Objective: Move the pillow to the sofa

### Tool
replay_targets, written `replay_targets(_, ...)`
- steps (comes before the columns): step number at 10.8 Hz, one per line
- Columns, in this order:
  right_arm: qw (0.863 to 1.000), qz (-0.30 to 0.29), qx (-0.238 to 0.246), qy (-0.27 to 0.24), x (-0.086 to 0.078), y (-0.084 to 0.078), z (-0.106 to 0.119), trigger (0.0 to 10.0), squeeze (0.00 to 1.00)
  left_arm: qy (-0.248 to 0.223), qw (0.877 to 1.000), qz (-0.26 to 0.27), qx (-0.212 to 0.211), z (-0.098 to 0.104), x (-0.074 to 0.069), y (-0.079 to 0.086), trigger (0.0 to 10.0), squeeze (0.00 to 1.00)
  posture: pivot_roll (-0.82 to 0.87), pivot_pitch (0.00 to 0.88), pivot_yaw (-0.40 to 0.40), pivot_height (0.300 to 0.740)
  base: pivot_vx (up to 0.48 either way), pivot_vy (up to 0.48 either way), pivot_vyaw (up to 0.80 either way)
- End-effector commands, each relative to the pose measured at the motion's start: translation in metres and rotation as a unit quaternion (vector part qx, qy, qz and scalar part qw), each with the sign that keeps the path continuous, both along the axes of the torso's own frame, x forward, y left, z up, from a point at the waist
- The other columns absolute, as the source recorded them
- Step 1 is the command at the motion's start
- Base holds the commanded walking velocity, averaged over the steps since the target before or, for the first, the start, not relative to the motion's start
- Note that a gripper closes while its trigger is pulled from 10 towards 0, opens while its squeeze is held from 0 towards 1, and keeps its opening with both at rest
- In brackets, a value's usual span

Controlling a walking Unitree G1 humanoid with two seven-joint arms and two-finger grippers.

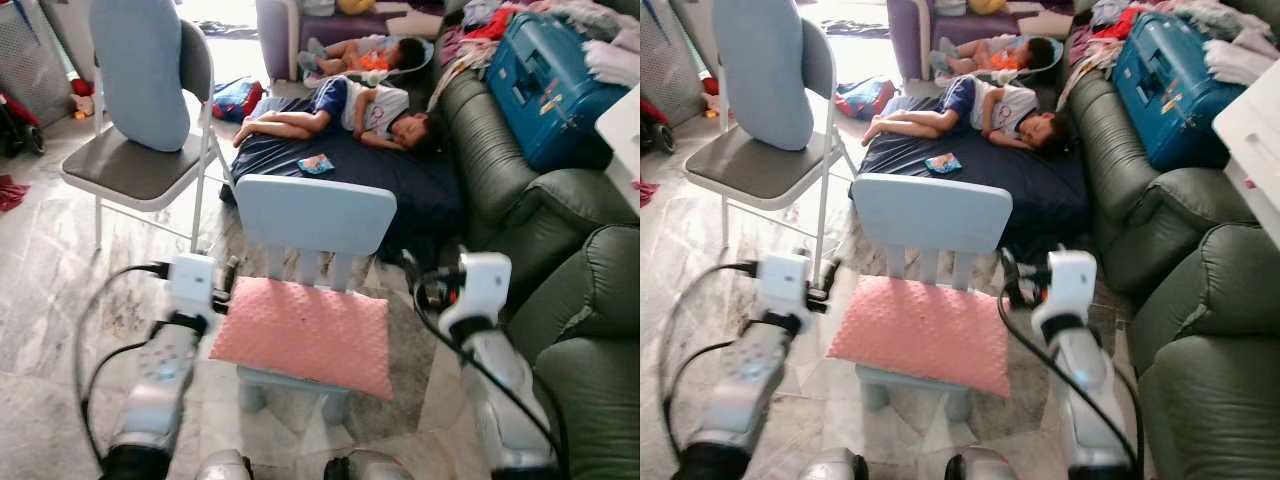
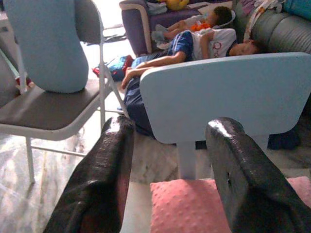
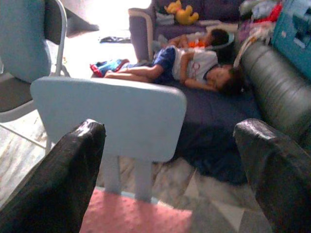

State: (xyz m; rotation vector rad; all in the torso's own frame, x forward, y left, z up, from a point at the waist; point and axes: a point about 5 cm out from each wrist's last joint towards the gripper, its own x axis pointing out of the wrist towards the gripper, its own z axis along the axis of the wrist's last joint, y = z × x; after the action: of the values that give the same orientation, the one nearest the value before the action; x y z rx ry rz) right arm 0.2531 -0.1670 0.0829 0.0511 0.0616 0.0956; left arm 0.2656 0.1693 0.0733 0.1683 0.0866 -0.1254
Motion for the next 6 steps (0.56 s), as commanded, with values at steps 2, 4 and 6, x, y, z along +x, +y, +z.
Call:
replay_targets(2, 1.0, -0.003, 0.005, 0.0, -0.0016, 0.0024, -0.0015, 10.0, 0.0, 0.007, 1.0, -0.006, 0.006, 0.0003, -0.0054, -0.004, 10.0, 0.0, -0.04, 0.077, -0.027, 0.74, 0.0, 0.0, 0.0)
replay_targets(4, 1.0, -0.02, 0.012, -0.001, -0.0007, 0.0009, -0.0042, 10.0, 0.0, 0.002, 1.0, -0.01, 0.008, 0.0069, -0.0035, -0.0044, 10.0, 0.0, -0.04, 0.073, -0.001, 0.74, 0.0, 0.0, 0.0)
replay_targets(6, 1.0, -0.01, 0.013, 0.007, -0.0059, 0.0044, -0.007, 10.0, 0.0, -0.004, 1.0, -0.018, 0.003, 0.0089, -0.0013, -0.0038, 10.0, 0.0, -0.05, 0.073, -0.013, 0.74, 0.0, 0.0, -0.39)
